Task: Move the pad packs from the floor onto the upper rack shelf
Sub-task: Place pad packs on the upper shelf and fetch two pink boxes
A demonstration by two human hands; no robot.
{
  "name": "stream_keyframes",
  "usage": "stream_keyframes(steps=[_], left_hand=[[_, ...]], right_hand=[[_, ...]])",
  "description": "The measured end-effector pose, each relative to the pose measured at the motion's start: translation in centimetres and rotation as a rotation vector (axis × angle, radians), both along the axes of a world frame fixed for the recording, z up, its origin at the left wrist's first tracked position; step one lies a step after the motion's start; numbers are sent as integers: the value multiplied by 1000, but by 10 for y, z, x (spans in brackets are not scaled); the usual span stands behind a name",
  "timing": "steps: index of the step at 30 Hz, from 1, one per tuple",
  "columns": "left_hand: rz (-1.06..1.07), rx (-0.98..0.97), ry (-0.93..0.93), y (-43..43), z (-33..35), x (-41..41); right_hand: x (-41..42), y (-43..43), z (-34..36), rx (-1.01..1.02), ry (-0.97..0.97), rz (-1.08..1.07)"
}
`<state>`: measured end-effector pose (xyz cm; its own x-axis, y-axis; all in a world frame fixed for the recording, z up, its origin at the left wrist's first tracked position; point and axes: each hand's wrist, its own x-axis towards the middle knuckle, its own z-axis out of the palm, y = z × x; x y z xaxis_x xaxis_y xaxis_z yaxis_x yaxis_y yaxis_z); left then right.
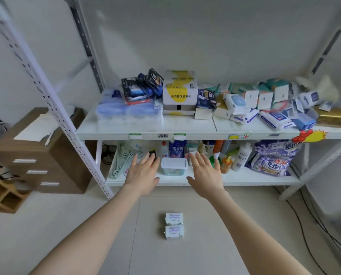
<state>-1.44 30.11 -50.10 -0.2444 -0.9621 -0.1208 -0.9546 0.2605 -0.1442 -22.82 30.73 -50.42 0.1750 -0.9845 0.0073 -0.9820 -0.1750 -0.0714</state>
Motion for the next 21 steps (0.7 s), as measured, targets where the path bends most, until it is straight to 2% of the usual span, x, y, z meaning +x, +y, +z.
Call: stream_keyframes(steps=[12, 21], left_hand=[[-10, -355, 17, 19, 192, 14], [-75, -572, 86, 15, 295, -3]], right_hand=[[10, 18, 191, -379, 8, 20], [-8, 27, 289, -579, -23, 22]])
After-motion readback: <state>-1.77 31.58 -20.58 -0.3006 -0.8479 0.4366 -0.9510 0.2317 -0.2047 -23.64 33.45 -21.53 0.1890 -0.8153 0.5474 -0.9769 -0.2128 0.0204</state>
